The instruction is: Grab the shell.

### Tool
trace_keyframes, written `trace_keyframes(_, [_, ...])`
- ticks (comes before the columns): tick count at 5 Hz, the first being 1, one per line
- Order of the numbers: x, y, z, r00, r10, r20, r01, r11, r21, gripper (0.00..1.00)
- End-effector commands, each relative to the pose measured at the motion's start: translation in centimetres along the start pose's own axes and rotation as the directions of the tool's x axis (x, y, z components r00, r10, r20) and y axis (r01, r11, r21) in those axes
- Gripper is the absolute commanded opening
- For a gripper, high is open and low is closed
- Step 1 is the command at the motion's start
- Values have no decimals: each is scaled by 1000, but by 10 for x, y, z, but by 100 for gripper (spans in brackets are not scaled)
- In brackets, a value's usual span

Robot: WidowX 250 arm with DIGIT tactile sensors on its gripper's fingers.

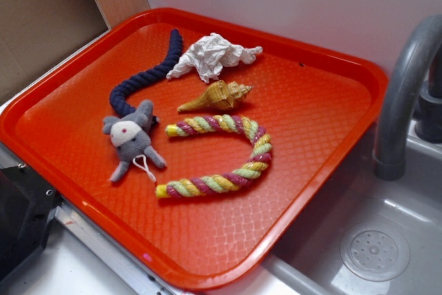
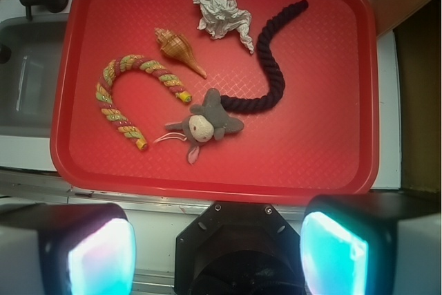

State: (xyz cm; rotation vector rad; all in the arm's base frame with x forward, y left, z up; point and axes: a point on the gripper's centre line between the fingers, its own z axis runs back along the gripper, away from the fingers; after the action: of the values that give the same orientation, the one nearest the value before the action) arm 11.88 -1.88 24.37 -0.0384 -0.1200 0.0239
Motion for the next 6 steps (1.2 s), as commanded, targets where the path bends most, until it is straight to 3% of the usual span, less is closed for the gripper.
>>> trace_keyframes(1, [0, 0, 0, 1000, 0, 0, 0, 1000, 0, 100])
trace_keyframes(2, [32, -1, -28, 995, -97, 26, 99, 993, -57, 100])
trace_keyframes(4, [93, -15, -93, 916, -397, 58, 398, 917, -2, 100])
trace_keyframes(5, [120, -31, -114, 862, -499, 89, 500, 866, 14, 100])
trace_keyframes(6, [137, -36, -129, 854, -513, 85, 512, 858, 29, 100])
